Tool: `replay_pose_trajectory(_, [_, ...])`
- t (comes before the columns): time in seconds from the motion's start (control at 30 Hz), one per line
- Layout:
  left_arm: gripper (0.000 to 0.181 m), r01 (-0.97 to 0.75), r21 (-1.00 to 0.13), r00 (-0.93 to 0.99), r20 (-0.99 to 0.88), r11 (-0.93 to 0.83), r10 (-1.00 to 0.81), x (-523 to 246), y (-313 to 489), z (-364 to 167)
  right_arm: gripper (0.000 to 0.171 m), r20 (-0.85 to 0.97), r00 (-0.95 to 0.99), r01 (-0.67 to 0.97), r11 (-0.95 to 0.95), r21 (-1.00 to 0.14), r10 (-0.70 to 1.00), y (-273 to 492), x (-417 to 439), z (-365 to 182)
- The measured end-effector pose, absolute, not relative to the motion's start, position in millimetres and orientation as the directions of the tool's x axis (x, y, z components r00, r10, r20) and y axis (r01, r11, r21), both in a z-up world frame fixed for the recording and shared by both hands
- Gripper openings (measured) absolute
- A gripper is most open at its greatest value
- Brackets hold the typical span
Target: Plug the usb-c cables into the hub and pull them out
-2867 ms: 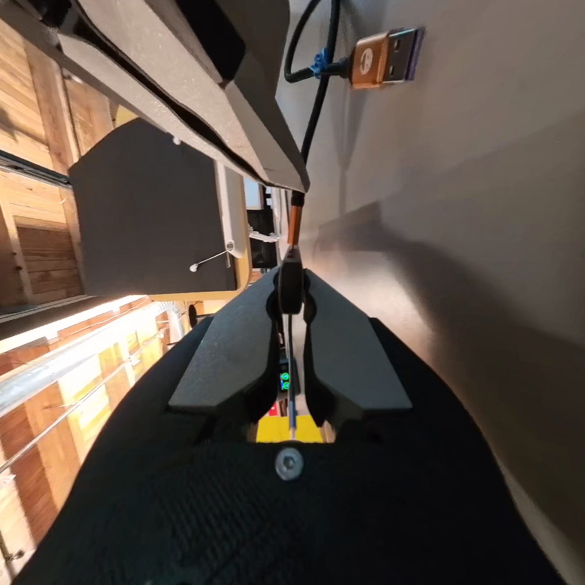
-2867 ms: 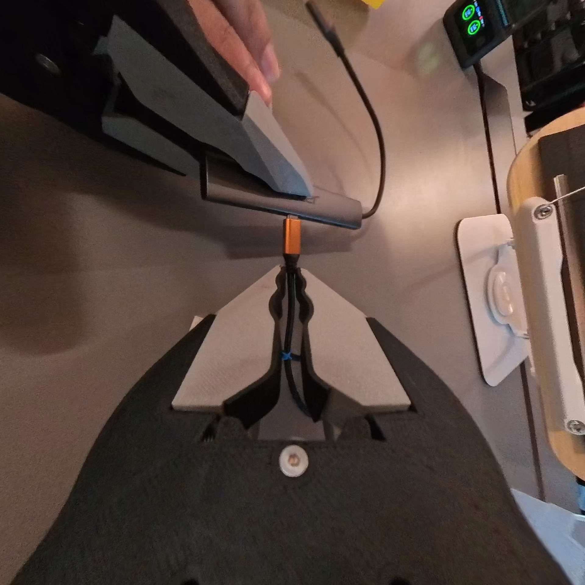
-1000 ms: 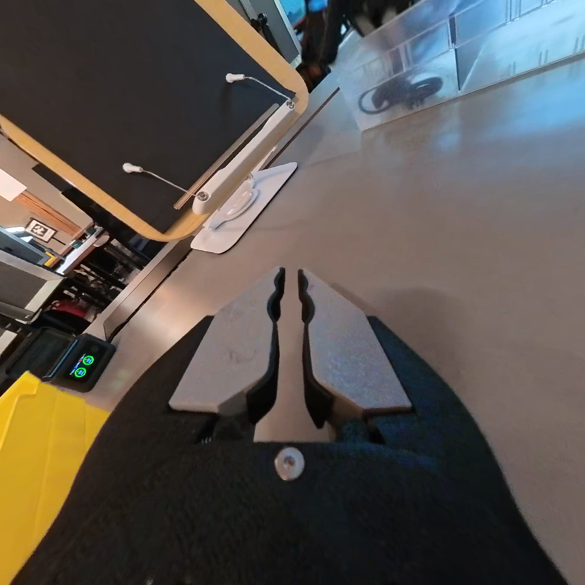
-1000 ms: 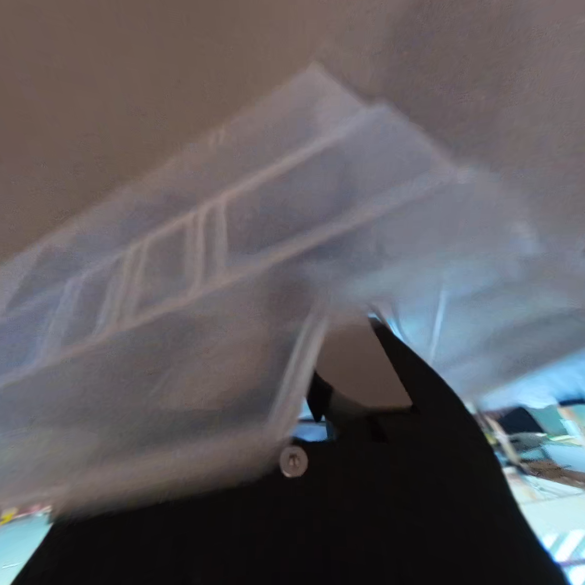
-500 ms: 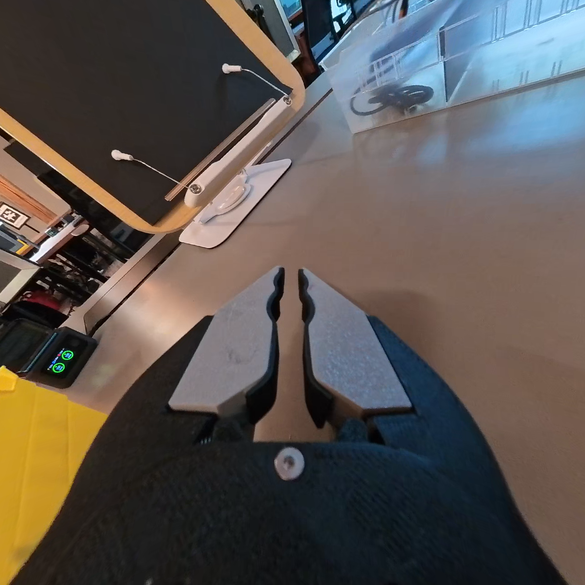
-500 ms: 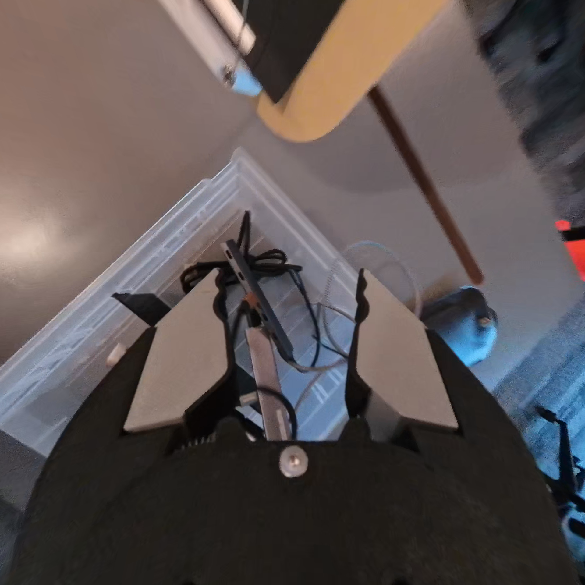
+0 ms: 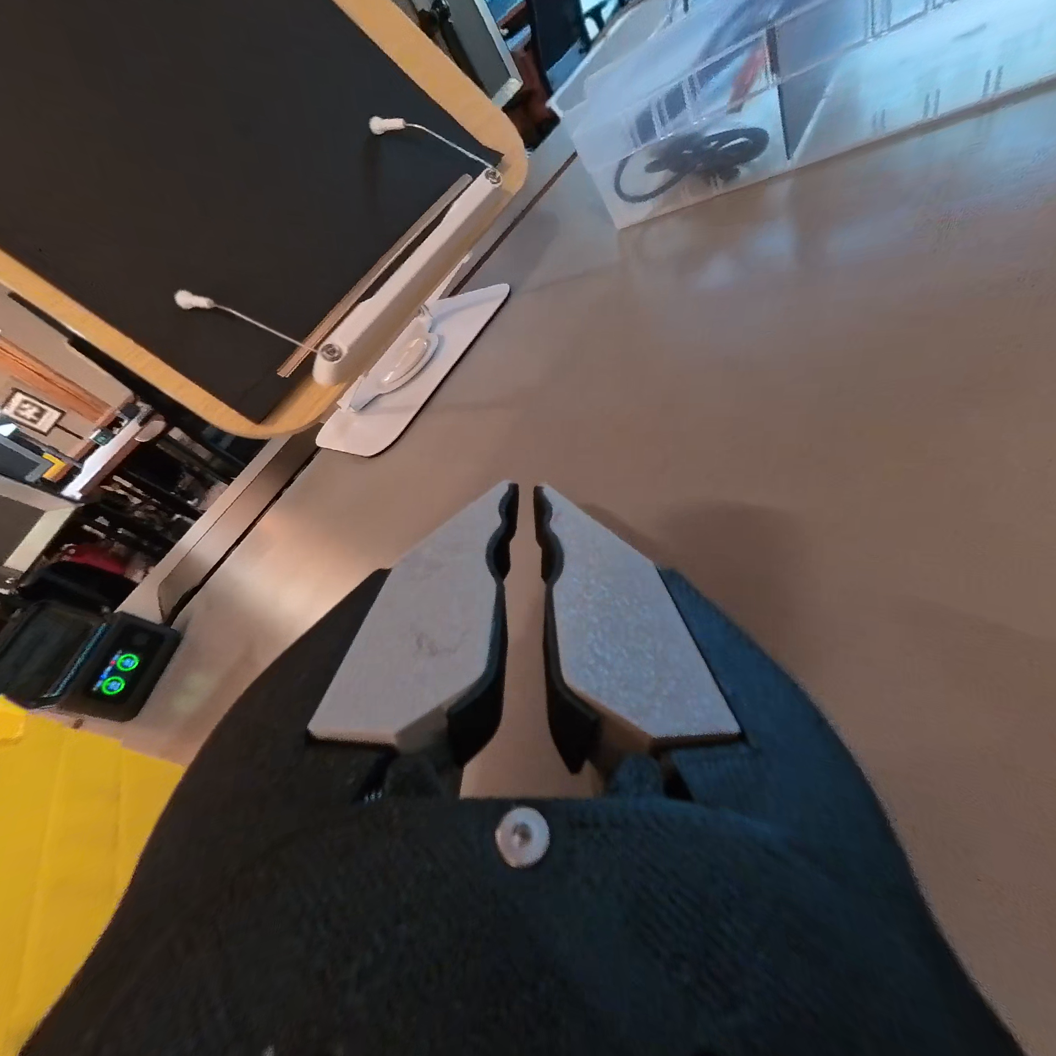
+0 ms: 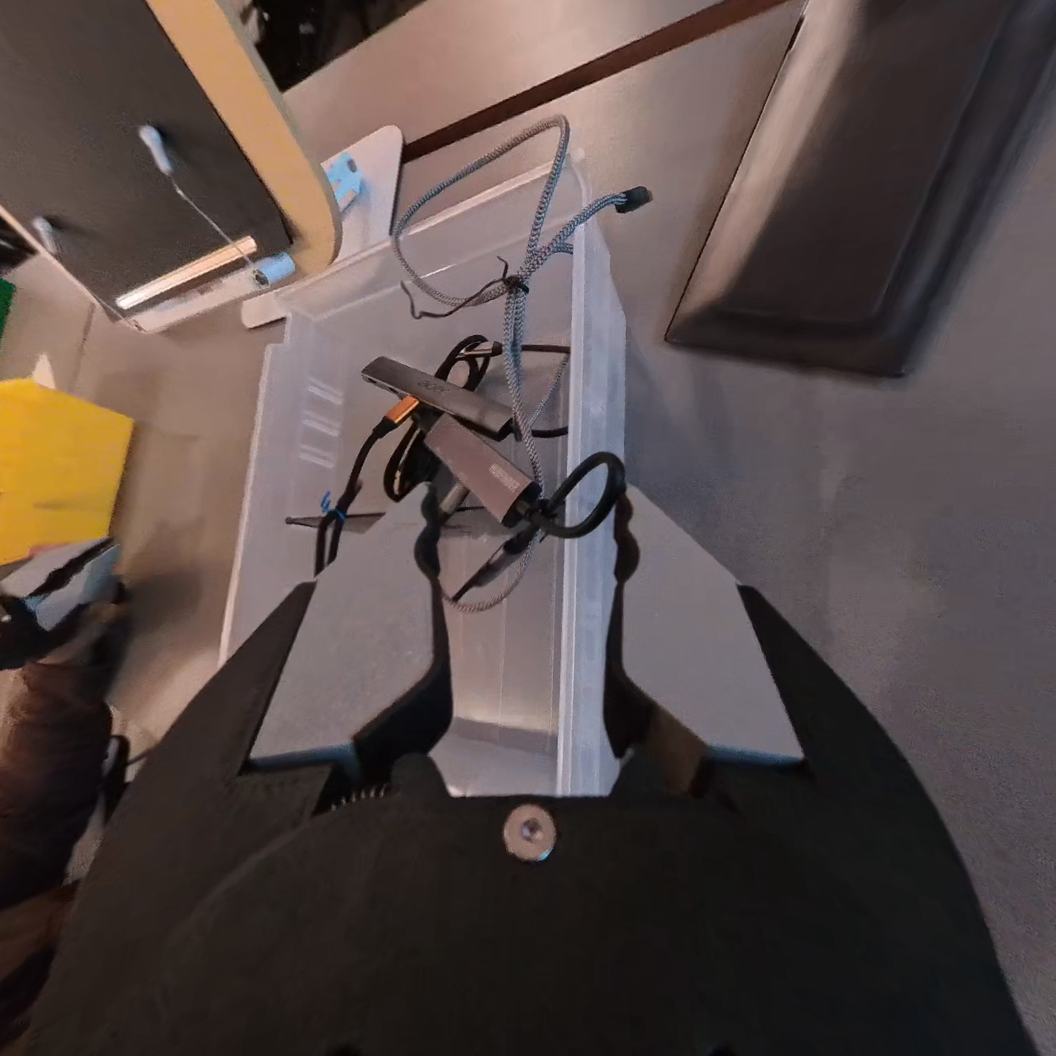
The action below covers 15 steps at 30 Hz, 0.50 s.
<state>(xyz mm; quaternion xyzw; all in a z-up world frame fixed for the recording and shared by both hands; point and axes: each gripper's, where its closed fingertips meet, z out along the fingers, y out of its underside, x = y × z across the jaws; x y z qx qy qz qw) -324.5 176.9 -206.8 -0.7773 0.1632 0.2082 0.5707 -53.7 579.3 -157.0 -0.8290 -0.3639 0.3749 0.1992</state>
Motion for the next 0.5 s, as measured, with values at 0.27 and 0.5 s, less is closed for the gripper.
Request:
replay_pose_trajectory(0.27, [0.0,-0.548,-0.78,0.82,-0.572,-0.302,-0.012,-320,177,-210,0.002,0.099,0.444,0.715,-0.286,-0.638,0.891,594,-96,-137])
replay_pose_trajectory(0.5, [0.0,-0.523,-0.803,0.839,-0.545,-0.286,-0.003,-321,175,-206,0.002,0.347,0.043,0.98,0.028,-0.199,0.937,589,-148,-191])
